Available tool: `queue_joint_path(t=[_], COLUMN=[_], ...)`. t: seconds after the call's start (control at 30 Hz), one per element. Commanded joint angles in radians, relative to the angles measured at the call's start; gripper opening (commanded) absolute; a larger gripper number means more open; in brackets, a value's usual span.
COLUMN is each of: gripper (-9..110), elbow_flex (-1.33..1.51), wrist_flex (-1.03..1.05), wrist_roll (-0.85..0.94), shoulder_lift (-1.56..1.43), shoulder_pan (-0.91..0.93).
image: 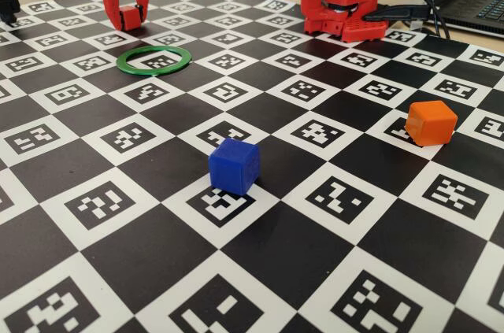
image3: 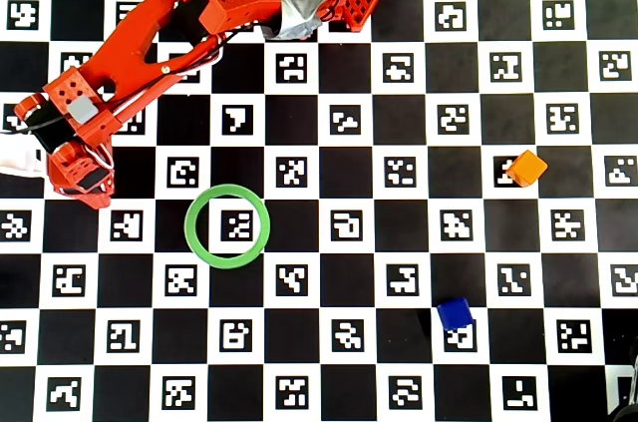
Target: Grab the red cube then put it in the green circle then put the blue cube on top and finally the orange cube on top
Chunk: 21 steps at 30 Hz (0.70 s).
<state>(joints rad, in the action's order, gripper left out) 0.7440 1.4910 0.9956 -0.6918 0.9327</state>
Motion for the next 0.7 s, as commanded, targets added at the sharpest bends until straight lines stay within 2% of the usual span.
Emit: queue_joint_path(t=[0.0, 0.2, 0.67], gripper=[14, 7, 6], elbow_flex=[-0.008, -0.005, -0.005], wrist_flex=[-0.014, -0.014, 0.006], wrist_roll=[0.003, 0.005, -0.023], shoulder_lift=[-0.040, -0.040, -0.115], shoulder_pan=[-0.009, -0.011, -0.015])
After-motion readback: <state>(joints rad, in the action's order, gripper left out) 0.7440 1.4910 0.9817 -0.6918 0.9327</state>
